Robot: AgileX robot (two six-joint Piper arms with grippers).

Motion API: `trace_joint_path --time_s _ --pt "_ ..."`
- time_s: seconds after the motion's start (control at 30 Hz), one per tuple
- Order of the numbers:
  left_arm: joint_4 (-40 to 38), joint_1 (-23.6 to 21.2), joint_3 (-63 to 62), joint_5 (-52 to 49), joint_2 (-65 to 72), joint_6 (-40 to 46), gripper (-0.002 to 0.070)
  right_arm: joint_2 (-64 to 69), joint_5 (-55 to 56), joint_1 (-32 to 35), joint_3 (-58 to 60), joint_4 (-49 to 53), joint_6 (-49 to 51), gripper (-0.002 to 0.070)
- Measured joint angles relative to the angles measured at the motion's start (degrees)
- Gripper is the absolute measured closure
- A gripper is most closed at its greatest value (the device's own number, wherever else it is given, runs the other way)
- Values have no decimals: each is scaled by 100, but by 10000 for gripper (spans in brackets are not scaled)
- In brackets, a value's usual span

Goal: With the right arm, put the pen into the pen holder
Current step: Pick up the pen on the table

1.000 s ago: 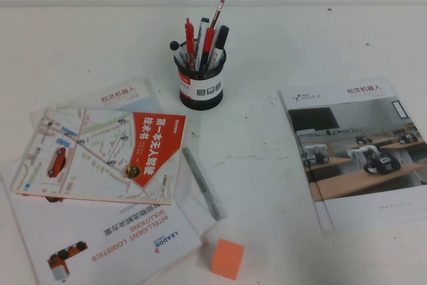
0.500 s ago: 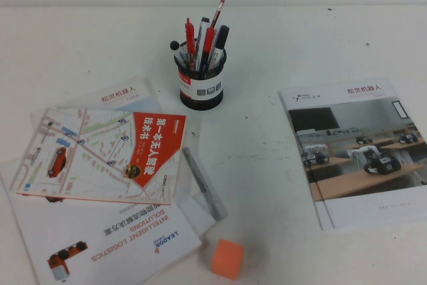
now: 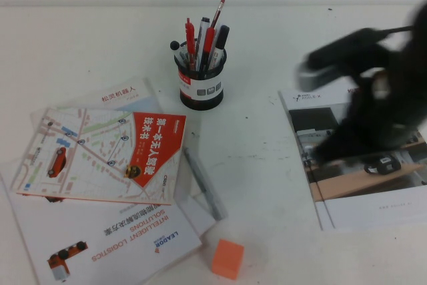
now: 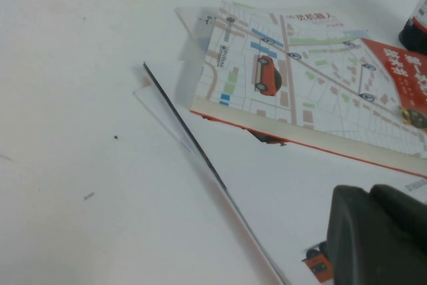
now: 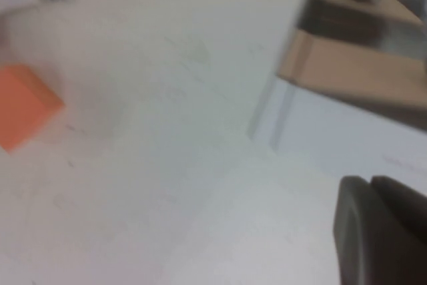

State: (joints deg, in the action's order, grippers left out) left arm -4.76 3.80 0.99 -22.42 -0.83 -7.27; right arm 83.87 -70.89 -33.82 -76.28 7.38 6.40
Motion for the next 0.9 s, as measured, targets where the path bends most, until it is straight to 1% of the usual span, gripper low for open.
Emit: trace_joint_path --time_s 0.07,0.23,0.47,0.63,0.83,0.9 --pt "-89 0 0 0 0 0 677 605 0 -209 -397 -36 52 695" --pt "-215 0 0 0 0 0 678 1743 19 -452 -1383 -415 5 695" --pt "-244 0 0 0 0 0 678 3072 34 -781 -2629 -738 -203 695" --pt "-244 0 0 0 0 0 678 3718 47 -804 -3114 -1189 -423 695" --pt "-248 0 0 0 0 0 678 4029 50 -893 -3231 -1212 -460 694" --pt "-258 0 0 0 0 0 678 4089 60 -946 -3270 -1212 -462 684"
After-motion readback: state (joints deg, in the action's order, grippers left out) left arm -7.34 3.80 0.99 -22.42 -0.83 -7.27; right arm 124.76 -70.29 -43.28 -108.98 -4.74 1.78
